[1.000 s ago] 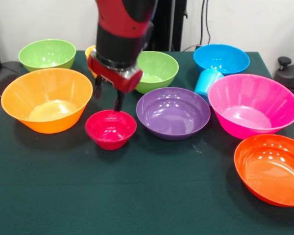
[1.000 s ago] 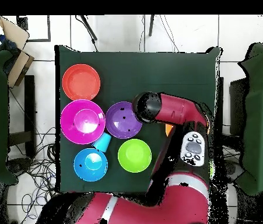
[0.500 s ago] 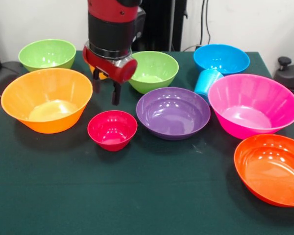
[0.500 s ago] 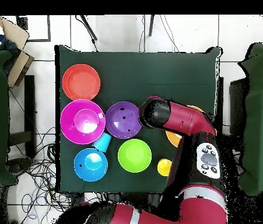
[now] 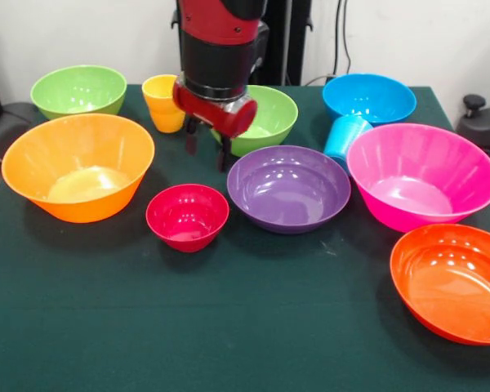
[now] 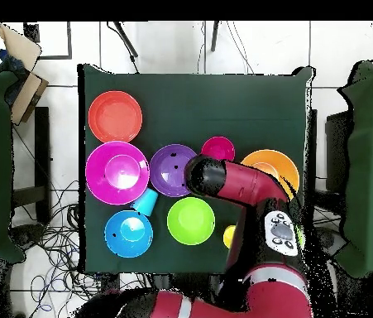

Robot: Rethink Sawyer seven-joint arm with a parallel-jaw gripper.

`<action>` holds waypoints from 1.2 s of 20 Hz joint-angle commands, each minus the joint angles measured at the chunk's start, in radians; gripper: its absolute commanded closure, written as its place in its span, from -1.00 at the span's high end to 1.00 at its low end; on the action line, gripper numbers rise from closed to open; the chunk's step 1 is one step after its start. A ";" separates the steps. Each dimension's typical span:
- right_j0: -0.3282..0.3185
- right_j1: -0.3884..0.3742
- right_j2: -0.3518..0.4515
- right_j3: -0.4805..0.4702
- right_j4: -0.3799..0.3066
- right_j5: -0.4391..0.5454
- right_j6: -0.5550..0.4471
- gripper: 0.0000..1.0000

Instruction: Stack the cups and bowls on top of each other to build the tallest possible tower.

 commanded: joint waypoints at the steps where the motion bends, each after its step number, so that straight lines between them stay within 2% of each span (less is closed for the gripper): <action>1: 0.018 -0.129 0.131 0.203 -0.003 0.014 0.047 1.00; 4: 0.020 -0.227 0.138 0.239 0.018 0.119 0.020 1.00; 6: 0.017 -0.247 0.155 0.259 0.030 0.137 0.020 1.00; 9: 0.017 -0.228 0.181 0.284 0.028 0.064 0.039 1.00; 13: 0.056 -0.190 0.171 0.293 -0.007 -0.043 0.077 1.00; 17: 0.055 -0.142 0.198 0.312 -0.042 -0.142 0.059 1.00; 24: 0.062 -0.079 0.225 0.298 -0.083 -0.204 0.019 1.00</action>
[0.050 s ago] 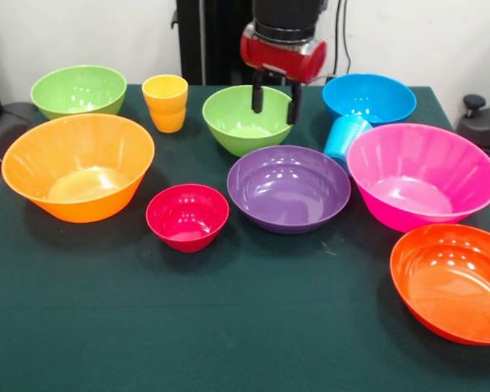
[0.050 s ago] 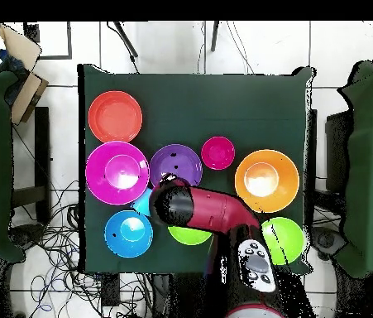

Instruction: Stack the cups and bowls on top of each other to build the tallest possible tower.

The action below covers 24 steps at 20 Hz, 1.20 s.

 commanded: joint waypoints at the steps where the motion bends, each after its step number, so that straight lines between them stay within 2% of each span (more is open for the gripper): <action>1: 0.026 0.095 0.127 0.045 -0.084 -0.083 0.015 1.00; 9: 0.120 0.124 -0.015 -0.056 -0.138 0.017 0.011 1.00; 15: 0.173 0.123 -0.038 -0.037 -0.107 0.061 0.056 1.00; 18: 0.219 0.134 -0.077 -0.035 -0.107 0.034 0.078 1.00; 22: 0.240 0.167 -0.107 -0.045 -0.117 -0.019 0.076 1.00; 24: 0.280 0.191 -0.158 -0.064 -0.127 -0.044 0.086 1.00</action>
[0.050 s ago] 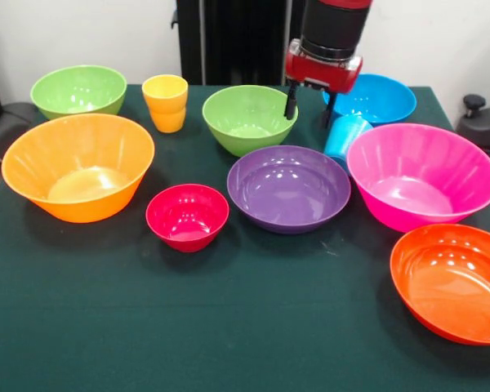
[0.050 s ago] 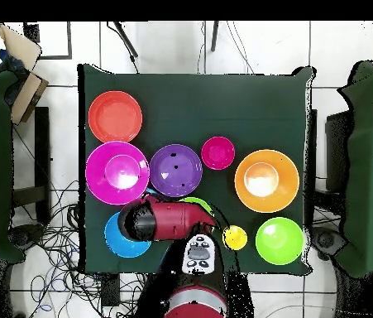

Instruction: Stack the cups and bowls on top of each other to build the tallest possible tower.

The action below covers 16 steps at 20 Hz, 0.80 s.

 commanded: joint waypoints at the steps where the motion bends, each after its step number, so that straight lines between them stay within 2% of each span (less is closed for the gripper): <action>1: 0.085 0.099 -0.072 -0.072 -0.062 -0.015 0.093 1.00; 4: 0.158 0.137 -0.163 -0.102 -0.076 -0.056 0.111 1.00; 8: 0.195 0.161 -0.209 -0.111 -0.080 -0.072 0.106 1.00; 16: 0.155 0.192 -0.129 -0.053 -0.058 -0.180 0.105 1.00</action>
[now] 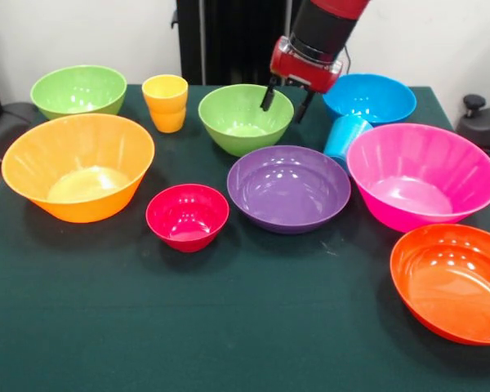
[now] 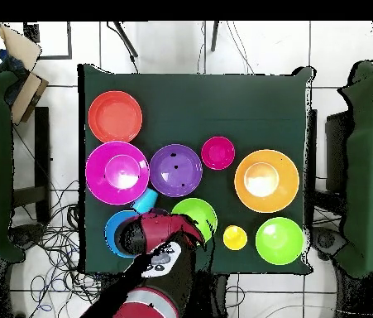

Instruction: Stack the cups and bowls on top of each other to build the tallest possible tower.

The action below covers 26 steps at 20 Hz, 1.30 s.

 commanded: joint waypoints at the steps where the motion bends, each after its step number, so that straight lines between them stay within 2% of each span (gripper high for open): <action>1: -0.019 0.076 0.068 -0.025 -0.025 -0.135 0.111 1.00; 8: -0.040 0.079 0.122 -0.035 0.004 -0.130 0.103 1.00; 9: -0.037 0.079 0.120 -0.040 0.002 -0.134 0.100 -1.00; 13: -0.063 0.047 0.139 -0.038 0.011 -0.071 0.084 -1.00; 17: -0.085 -0.134 0.145 -0.019 0.032 0.149 0.031 -1.00; 20: -0.068 -0.225 0.104 -0.065 0.032 0.336 -0.010 -1.00; 23: -0.066 -0.265 0.084 -0.119 0.025 0.461 -0.027 -1.00; 26: -0.083 -0.277 0.099 -0.176 0.024 0.528 -0.027 -1.00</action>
